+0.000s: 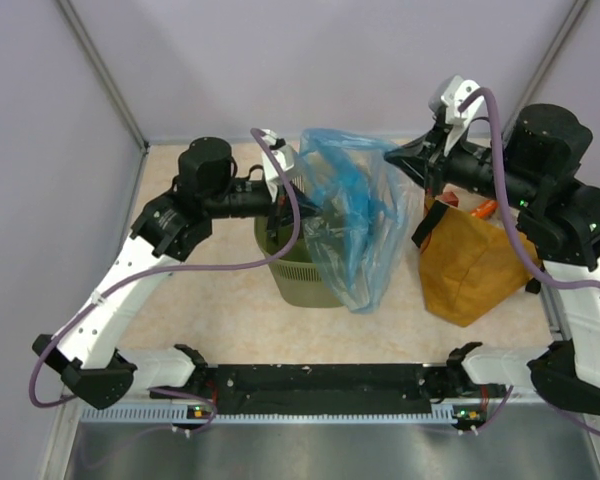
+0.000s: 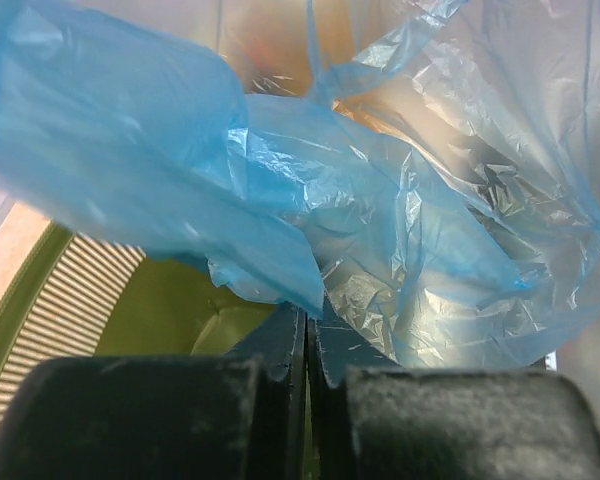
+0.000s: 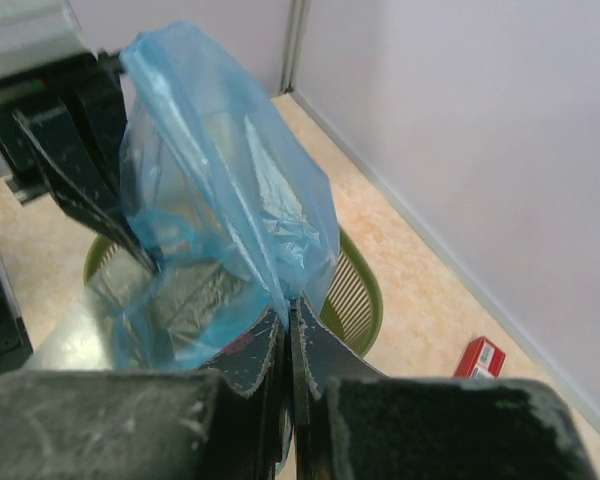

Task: Put the trash bags into the trash bin
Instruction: Place the trash bag in the trash bin.

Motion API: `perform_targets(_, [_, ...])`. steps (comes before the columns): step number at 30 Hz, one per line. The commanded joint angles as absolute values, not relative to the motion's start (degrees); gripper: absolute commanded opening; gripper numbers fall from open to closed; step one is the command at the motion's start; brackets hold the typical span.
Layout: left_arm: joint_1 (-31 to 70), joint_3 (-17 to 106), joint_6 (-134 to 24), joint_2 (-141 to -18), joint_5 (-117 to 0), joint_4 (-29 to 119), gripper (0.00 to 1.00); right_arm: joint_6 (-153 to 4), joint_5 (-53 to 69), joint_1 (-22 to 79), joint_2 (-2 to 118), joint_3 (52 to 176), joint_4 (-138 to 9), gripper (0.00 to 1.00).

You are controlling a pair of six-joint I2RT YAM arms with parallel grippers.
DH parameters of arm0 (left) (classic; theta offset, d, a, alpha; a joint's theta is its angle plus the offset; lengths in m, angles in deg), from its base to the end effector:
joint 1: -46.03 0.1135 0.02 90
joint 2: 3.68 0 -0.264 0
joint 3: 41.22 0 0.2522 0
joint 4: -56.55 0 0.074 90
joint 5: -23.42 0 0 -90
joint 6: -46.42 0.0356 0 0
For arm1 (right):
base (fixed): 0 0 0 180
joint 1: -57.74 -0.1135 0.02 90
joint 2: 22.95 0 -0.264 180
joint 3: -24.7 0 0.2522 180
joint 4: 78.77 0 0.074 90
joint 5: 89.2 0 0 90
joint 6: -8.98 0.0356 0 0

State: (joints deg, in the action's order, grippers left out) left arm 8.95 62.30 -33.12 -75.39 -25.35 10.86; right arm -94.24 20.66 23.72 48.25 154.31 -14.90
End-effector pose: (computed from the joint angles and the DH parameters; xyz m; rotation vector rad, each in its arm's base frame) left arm 0.1847 -0.1690 0.4729 1.2000 1.4209 -0.9747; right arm 0.1375 0.1074 0.5680 -0.9127 1.4238 0.5616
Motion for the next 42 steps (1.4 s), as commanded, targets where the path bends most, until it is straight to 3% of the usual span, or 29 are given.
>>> perform_targets(1, [9.4, 64.7, -26.5, -69.7, -26.8, 3.0, 0.00, -94.4, 23.0, 24.8, 44.2, 148.9, -16.0, 0.00])
perform_targets(13, [9.7, 63.0, -15.3, -59.8, -43.5, -9.1, 0.00, -99.0, 26.6, 25.5, 36.8, 129.4, -18.2, 0.00])
perform_targets(23, [10.0, 55.0, -11.3, -56.3, -56.6, -5.9, 0.00, -102.4, 25.9, 25.7, 33.0, 119.7, -22.2, 0.00])
perform_targets(42, [10.0, 46.6, -8.8, -51.9, -58.6, -7.0, 0.00, -105.3, 25.4, 26.5, 29.3, 111.5, -22.8, 0.00])
